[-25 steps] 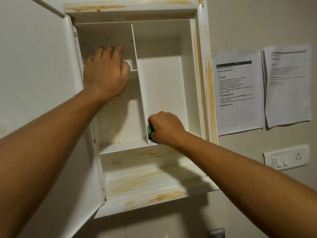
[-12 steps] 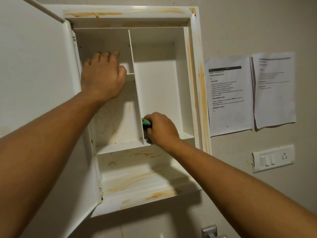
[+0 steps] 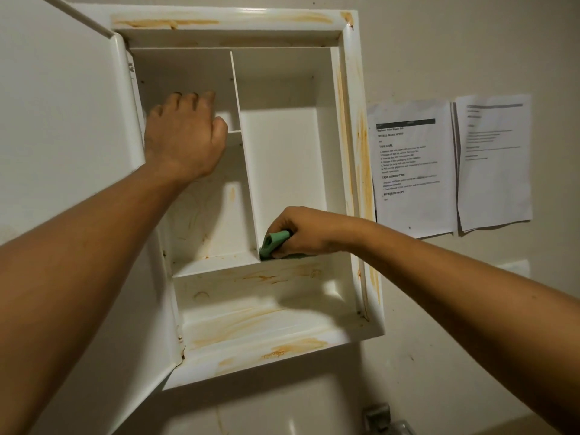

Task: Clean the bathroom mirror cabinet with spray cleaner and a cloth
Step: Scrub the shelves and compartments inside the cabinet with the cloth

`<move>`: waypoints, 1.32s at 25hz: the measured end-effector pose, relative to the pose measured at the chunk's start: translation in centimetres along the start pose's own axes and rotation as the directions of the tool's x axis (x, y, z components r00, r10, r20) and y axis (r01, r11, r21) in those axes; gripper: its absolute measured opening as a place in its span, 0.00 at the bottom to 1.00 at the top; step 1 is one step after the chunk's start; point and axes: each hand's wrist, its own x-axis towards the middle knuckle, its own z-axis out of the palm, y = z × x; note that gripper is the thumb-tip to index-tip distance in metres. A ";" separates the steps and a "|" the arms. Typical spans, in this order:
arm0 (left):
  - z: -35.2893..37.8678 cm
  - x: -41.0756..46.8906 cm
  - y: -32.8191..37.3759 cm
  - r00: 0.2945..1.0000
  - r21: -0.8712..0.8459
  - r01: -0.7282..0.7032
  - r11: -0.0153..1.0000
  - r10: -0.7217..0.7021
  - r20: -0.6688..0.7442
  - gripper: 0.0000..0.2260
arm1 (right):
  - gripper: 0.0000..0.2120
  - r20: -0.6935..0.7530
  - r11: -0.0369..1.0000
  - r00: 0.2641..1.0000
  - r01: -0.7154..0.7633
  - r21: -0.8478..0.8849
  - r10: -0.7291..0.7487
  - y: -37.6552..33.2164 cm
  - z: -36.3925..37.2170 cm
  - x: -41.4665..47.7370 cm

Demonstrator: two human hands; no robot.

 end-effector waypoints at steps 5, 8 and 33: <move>0.1 0.2 0.0 1.000 0.003 -0.009 1.000 0.009 -0.010 0.30 | 0.09 -0.091 0.999 0.996 -0.029 -0.023 0.027 0.0 0.8 1.6; 0.3 0.2 0.0 1.000 0.006 -0.008 1.000 0.008 -0.006 0.29 | 0.10 -0.214 0.962 0.976 -0.100 -0.253 0.045 0.0 2.3 3.9; 0.6 0.8 -0.6 1.000 0.012 -0.011 1.000 0.011 0.012 0.32 | 0.05 0.145 0.507 0.942 -0.030 -0.861 0.303 -0.9 -2.5 1.4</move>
